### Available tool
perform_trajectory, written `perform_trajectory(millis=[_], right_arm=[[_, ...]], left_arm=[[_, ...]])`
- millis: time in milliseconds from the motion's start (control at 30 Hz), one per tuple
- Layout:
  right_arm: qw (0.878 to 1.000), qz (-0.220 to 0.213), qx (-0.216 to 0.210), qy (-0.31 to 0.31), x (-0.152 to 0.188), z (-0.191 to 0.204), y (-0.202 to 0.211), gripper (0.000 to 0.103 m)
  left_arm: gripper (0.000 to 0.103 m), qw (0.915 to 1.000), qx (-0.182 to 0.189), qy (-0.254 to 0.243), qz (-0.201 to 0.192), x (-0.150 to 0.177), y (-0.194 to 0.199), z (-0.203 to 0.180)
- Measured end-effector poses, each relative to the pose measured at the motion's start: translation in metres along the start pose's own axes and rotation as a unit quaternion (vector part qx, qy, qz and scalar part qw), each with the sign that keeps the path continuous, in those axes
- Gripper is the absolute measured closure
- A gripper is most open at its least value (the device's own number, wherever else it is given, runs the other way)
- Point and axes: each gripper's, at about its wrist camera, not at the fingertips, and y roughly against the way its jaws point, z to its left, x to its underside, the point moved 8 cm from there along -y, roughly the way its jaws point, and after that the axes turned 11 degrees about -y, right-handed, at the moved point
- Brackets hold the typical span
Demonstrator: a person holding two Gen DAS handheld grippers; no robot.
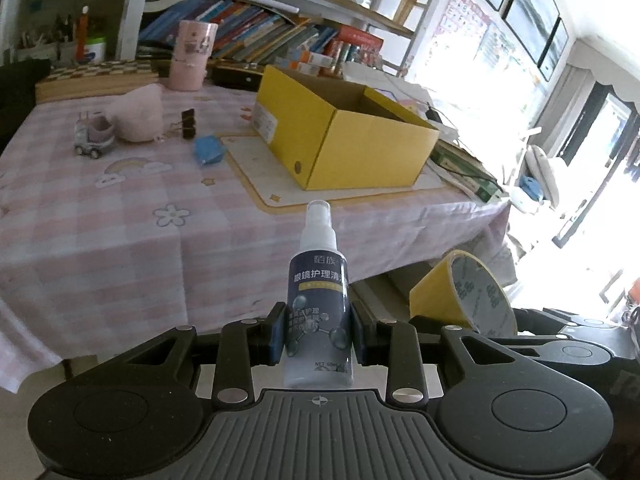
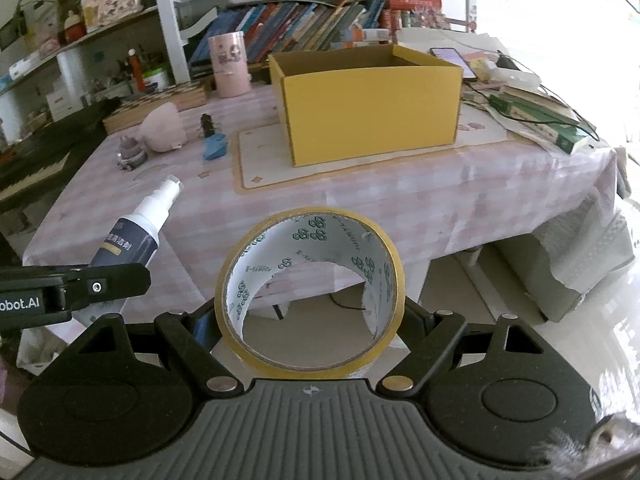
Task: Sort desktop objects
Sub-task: 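Lift the tape roll and spray bottle and carry both toward the yellow box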
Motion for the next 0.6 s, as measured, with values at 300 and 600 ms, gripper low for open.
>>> perform_trajectory(millis=[300, 600], right_arm=[[1.000, -0.009, 0.011, -0.006, -0.007, -0.010, 0.002, 0.020], [1.000, -0.017, 0.024, -0.011, -0.013, -0.019, 0.005, 0.020]], left_arm=[[0.072, 0.9999, 0.010, -0.007, -0.006, -0.008, -0.007, -0.007], [0.072, 0.9995, 0.025, -0.018, -0.009, -0.014, -0.013, -0.015]])
